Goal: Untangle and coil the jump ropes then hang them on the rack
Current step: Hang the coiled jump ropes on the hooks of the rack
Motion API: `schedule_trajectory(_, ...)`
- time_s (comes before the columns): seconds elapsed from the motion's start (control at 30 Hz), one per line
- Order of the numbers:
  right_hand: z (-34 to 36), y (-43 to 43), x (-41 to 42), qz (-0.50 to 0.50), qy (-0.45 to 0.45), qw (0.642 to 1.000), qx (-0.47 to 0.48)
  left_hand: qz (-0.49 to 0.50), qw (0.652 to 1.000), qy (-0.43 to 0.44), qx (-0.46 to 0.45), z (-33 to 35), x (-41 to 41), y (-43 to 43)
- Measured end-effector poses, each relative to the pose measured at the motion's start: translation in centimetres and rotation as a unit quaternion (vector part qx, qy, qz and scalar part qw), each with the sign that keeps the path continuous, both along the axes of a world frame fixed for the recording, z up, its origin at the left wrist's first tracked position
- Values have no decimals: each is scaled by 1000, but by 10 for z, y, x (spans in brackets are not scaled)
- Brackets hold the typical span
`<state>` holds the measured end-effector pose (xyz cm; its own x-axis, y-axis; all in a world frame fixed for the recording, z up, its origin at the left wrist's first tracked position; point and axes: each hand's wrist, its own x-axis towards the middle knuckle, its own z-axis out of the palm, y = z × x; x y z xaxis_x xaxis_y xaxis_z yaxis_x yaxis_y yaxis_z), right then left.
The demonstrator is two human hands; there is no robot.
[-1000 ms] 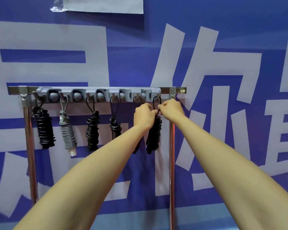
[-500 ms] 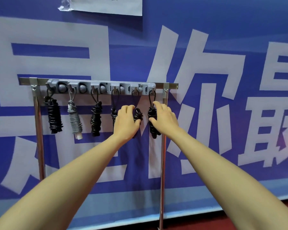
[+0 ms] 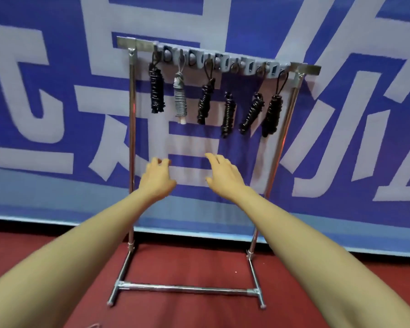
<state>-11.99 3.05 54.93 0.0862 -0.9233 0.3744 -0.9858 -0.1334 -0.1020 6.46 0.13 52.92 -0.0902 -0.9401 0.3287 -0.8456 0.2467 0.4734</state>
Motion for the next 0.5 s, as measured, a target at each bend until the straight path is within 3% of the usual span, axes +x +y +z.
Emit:
schedule_trajectory(0.23,-149,-34,90,70,18,988,138,77,982,4,170,-150,94,-15)
schedule_trajectory(0.5,-345,-56,161,117,5,938,325,127,924,-21,359,-338,154,-28)
